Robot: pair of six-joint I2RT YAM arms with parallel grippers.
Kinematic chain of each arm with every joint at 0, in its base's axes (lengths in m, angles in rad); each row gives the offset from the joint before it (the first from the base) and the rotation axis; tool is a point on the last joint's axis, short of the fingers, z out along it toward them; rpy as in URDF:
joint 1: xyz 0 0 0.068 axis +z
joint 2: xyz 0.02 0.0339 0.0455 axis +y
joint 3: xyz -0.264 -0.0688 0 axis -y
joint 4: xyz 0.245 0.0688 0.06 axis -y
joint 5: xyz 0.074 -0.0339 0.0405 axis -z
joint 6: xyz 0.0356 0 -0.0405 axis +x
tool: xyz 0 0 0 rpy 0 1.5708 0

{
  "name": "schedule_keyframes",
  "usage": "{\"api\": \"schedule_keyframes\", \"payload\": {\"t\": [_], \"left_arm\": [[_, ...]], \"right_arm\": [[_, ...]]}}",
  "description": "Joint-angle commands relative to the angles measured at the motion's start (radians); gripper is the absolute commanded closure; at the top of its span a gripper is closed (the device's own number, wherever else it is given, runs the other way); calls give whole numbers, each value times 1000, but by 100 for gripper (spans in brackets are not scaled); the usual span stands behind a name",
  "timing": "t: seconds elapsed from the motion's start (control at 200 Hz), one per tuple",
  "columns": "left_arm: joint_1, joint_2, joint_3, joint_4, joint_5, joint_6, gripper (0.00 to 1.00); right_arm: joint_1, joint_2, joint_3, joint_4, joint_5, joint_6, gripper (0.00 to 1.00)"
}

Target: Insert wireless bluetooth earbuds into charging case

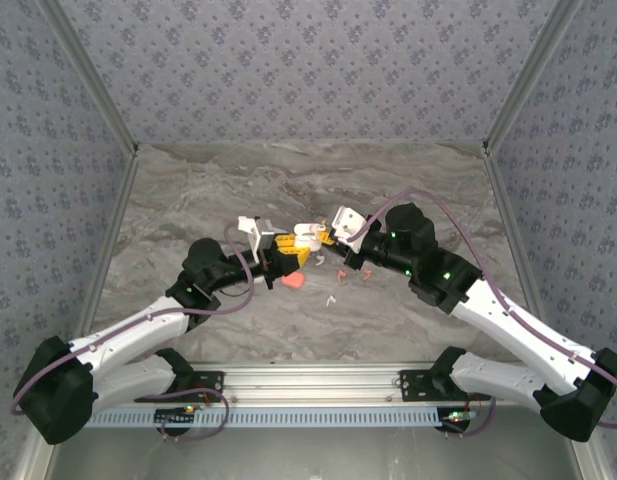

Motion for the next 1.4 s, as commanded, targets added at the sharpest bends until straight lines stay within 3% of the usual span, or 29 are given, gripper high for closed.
{"api": "schedule_keyframes", "payload": {"t": [0.0,0.52,0.88,1.159,1.394], "left_arm": [[-7,-10,40,25,5,-15,100],[-6,-13,42,29,17,-15,100],[-7,-16,40,36,-4,-2,100],[-7,-16,34,44,5,32,100],[-7,-29,21,13,-38,85,100]], "right_arm": [[1,0,0,24,19,-5,77],[-1,21,7,17,1,-5,76],[-21,-3,12,-73,-108,28,75],[-72,-1,64,-107,-197,84,59],[-171,-52,84,-102,-211,230,54]]}}
